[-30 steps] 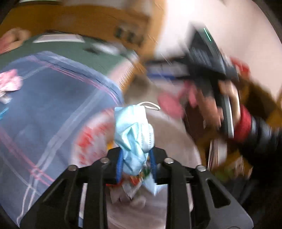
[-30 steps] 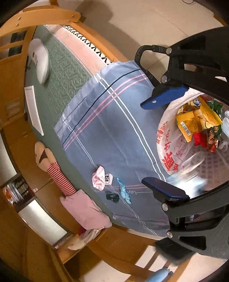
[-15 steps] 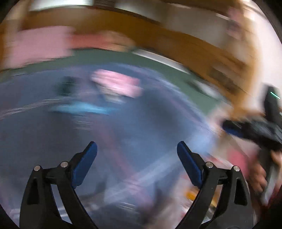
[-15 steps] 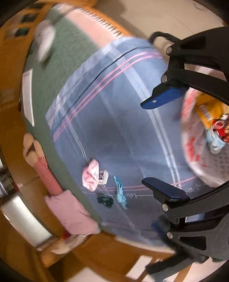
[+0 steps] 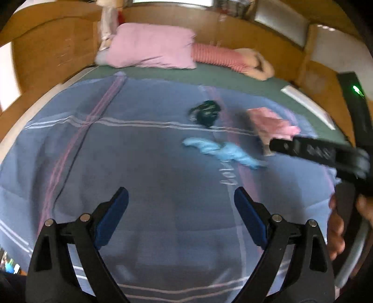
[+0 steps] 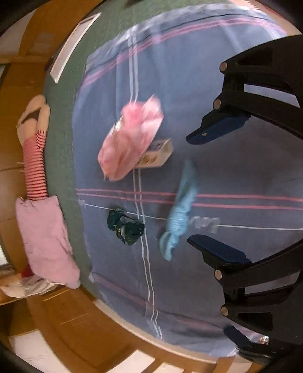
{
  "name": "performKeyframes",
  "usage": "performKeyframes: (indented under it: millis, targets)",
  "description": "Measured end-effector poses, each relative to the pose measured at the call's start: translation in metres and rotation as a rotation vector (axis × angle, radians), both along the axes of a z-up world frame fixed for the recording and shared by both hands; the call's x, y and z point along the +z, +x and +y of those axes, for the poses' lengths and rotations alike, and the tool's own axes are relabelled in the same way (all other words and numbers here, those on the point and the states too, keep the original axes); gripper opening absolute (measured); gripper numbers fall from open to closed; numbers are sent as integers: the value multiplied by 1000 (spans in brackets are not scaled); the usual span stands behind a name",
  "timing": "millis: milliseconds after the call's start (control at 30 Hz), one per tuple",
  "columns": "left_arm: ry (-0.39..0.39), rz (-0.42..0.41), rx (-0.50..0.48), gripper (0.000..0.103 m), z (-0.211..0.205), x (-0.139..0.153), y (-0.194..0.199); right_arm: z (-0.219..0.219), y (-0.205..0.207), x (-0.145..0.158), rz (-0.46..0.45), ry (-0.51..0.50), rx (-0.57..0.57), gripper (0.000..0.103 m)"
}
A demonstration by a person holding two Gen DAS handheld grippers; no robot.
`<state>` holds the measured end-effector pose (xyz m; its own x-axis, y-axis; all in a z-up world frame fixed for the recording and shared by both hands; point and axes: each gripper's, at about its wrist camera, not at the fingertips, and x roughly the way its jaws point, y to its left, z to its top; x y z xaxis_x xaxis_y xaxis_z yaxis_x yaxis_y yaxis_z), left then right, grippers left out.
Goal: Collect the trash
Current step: 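Move both tools back over the bed and close the right tool on the blue cloth, then hold the pink paper in the right tool while the left grasps the blue cloth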
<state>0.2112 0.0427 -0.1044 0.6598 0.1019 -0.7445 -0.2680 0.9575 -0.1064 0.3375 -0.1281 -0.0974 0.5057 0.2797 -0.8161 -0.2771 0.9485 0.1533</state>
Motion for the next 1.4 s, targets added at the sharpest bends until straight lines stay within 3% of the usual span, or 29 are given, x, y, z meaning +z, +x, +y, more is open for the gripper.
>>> performKeyframes:
  millis: [200, 267, 367, 400, 500, 533, 567, 633, 700, 767, 800, 900, 933, 1000, 1067, 1167, 1300, 1400]
  targets:
    - [-110, 80, 210, 91, 51, -23, 3, 26, 50, -46, 131, 3, 21, 78]
    - [-123, 93, 235, 91, 58, -27, 3, 27, 54, -56, 143, 21, 16, 77]
    - [-124, 107, 251, 91, 64, -31, 3, 19, 52, -59, 197, 157, 27, 46]
    - [-127, 110, 258, 91, 64, -31, 2, 18, 50, -60, 221, 186, 33, 40]
    - [-169, 102, 285, 91, 72, -31, -2, 24, 38, -61, 368, 301, 177, 36]
    - [-172, 97, 289, 91, 73, -30, -2, 27, 31, -54, 386, 339, 248, 36]
    - [-168, 91, 293, 92, 74, -29, -3, 24, 25, -37, 317, 327, 259, 36]
    - [-159, 94, 291, 92, 73, -29, -2, 5, 24, 2, 72, 233, 105, 46]
    - [-159, 109, 274, 92, 70, -32, 1, -16, 33, 32, -163, 60, -141, 100]
    - [-153, 115, 260, 92, 66, -33, 2, -16, 50, 34, -224, -115, -218, 100]
    - [-146, 114, 256, 92, 66, -33, 3, -8, 68, 21, -182, -251, -200, 100]
    - [-144, 114, 257, 92, 68, -36, 7, -1, 90, -12, -84, -364, -135, 100]
    - [-153, 115, 259, 92, 69, -37, 7, -2, 92, -20, -65, -337, -105, 97]
    - [-166, 120, 268, 92, 71, -39, 9, -3, 90, -29, -25, -262, -61, 62]
    - [-159, 115, 280, 92, 73, -39, 10, -2, 81, -31, 10, -177, -21, 46]
    - [-161, 96, 322, 92, 79, -37, 10, 10, 59, -28, 53, -96, 95, 41]
    - [-192, 62, 385, 92, 90, -35, 7, 33, 9, -21, 196, 63, 306, 41]
    - [-194, 66, 387, 92, 91, -39, 16, 26, -26, -1, 169, 91, 324, 41]
